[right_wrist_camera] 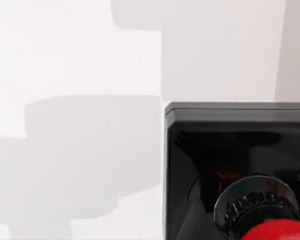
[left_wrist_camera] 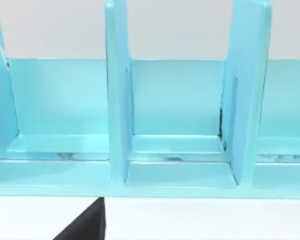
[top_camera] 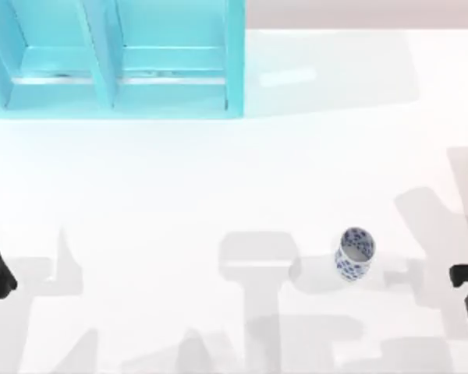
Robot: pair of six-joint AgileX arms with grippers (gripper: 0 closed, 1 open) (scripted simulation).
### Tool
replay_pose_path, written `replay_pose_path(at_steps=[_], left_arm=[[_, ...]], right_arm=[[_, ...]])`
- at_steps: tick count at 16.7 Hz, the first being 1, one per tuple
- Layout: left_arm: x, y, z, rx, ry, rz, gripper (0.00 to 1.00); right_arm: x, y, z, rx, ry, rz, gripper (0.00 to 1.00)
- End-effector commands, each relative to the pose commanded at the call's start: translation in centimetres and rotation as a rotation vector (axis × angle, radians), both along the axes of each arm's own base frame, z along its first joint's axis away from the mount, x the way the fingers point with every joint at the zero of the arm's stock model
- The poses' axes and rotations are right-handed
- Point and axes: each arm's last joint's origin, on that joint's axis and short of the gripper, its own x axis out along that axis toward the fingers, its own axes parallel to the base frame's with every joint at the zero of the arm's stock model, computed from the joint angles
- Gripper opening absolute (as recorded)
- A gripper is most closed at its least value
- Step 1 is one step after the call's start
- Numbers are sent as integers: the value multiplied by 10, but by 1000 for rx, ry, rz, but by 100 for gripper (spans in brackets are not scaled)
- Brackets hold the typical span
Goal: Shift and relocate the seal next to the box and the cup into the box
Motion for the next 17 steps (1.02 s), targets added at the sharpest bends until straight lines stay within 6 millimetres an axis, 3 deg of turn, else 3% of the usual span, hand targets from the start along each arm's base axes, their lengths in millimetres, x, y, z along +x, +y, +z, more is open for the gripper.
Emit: replay_pose_path(at_steps=[6, 17], left_arm=[[0, 0, 0, 0, 0, 0, 100], [0, 0, 0, 0, 0, 0, 100]], right_arm=[[0, 0, -9, -1, 5, 0, 0], [0, 0, -9, -1, 5, 0, 83]])
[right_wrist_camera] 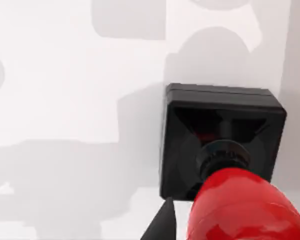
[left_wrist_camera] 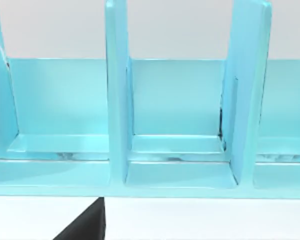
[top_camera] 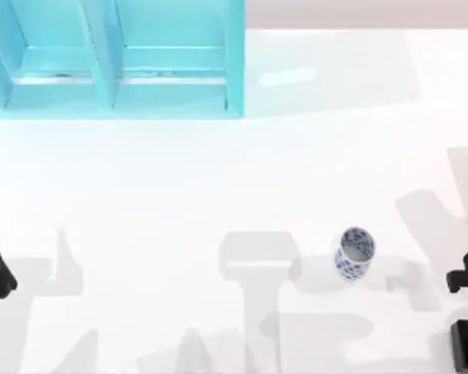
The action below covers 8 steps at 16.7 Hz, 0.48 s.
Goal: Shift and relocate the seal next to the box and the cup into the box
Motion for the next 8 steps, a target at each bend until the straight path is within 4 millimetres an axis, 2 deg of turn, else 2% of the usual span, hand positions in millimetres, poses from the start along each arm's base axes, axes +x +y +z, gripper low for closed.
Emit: replay_pose_path(at_steps=[2, 8], left_arm=[[0, 0, 0, 0, 0, 0, 100], [0, 0, 0, 0, 0, 0, 100]], right_arm=[[0, 0, 0, 0, 0, 0, 98], [0, 0, 0, 0, 0, 0, 100]])
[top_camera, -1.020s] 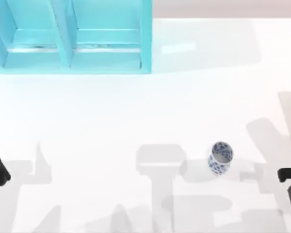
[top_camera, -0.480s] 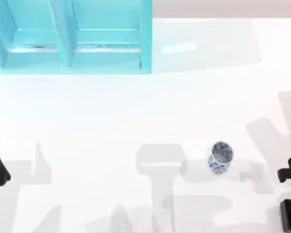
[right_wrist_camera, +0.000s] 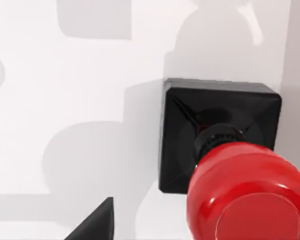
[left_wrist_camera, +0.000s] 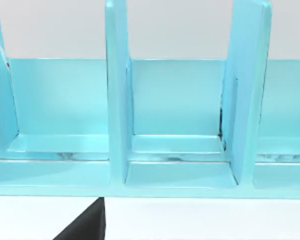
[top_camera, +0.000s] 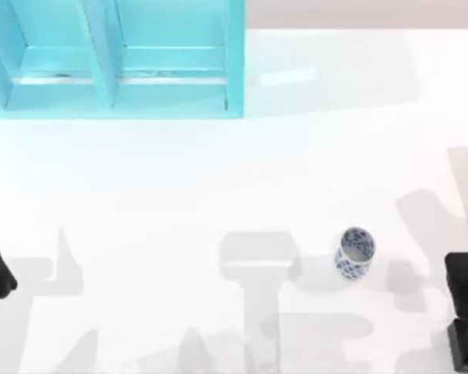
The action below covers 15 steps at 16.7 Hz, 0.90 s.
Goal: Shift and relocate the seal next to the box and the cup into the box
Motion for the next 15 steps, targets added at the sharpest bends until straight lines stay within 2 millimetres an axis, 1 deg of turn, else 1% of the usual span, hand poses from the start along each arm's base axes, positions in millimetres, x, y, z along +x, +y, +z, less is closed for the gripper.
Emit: replay_pose_path(at_steps=[4, 6, 8, 11, 13, 15], left_arm=[[0, 0, 0, 0, 0, 0, 100], [0, 0, 0, 0, 0, 0, 100], [0, 0, 0, 0, 0, 0, 100], [0, 0, 0, 0, 0, 0, 100], [0, 0, 0, 0, 0, 0, 100], [0, 0, 0, 0, 0, 0, 100]], right_arm=[[0, 0, 1, 0, 0, 1, 100], [2, 1, 10, 1, 2, 3, 100], [4, 2, 28, -1, 8, 1, 100], [6, 2, 62, -1, 8, -1, 100], [3, 1, 85, 0, 2, 0, 100], [0, 0, 98, 0, 0, 0, 100]])
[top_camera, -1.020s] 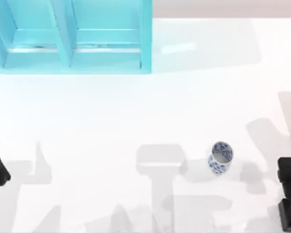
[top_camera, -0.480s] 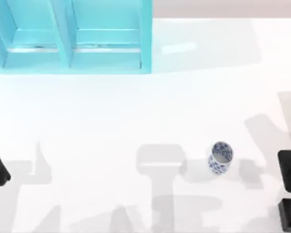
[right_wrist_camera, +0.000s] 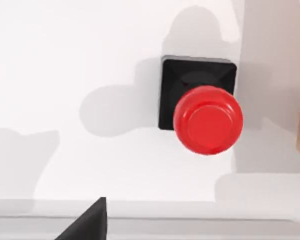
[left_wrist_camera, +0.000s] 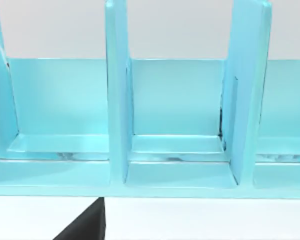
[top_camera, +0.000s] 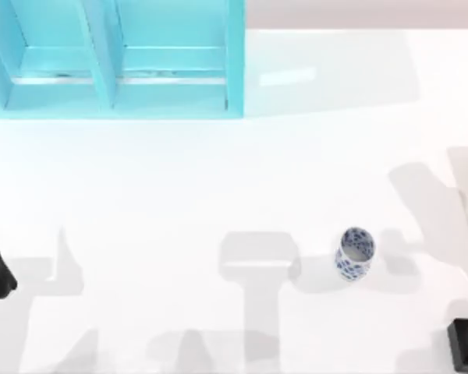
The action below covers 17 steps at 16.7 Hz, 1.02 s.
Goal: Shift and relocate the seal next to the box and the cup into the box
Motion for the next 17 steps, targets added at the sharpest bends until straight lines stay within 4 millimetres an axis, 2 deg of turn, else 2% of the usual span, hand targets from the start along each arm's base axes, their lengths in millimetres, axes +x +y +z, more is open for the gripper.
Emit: replay_pose_path(at_steps=[6, 8, 11, 14, 17], left_arm=[[0, 0, 0, 0, 0, 0, 100], [0, 0, 0, 0, 0, 0, 100], [0, 0, 0, 0, 0, 0, 100], [0, 0, 0, 0, 0, 0, 100], [0, 0, 0, 0, 0, 0, 100]], right_arm=[[0, 1, 2, 0, 1, 3, 100], [8, 7, 1, 3, 2, 5, 100], [38, 29, -10, 3, 26, 3, 100], [78, 63, -41, -8, 79, -1, 100], [104, 94, -71, -13, 104, -4, 100]])
